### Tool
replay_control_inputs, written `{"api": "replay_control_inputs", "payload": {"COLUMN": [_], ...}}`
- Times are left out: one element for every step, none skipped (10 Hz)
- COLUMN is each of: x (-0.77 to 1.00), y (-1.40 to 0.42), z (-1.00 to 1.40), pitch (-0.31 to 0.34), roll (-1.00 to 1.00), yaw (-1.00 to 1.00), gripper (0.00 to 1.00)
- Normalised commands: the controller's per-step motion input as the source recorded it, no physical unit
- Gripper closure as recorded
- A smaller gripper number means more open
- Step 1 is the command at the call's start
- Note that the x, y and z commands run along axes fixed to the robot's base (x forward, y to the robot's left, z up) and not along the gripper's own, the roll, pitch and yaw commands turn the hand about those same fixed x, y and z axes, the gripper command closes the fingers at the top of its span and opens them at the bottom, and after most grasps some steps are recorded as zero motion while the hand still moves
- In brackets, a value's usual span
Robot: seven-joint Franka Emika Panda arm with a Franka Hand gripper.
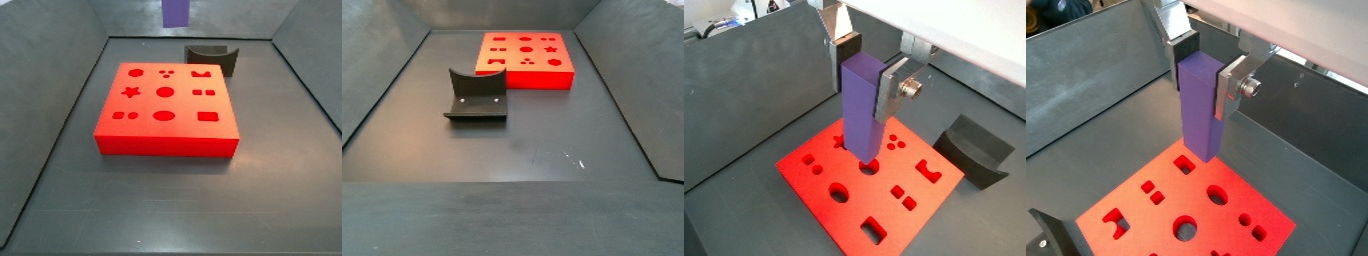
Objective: Insert the rectangle object.
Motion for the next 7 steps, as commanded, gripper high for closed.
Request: {"api": "replay_control_inputs", "payload": {"x": [0.0,0.0,0.0,0.31,0.28,0.33,0.2], "y": [0.0,0.0,-0.17,-0.25,-0.2,-0.07,0.0], "z": [-0.04,-0.03,-0.35,-0.89,-0.91,-0.91,-0.92], "pitch": [-0.009,0.0,-0.114,-0.151,-0.156,-0.1,-0.08], "roll": [-0.07,0.0,0.0,0.08,0.08,0.11,0.14], "yaw": [0.0,0.0,0.0,-0.04,-0.1,-0.11,-0.11], "gripper": [1.0,1.0,1.0,1.0,1.0,1.0,1.0]}}
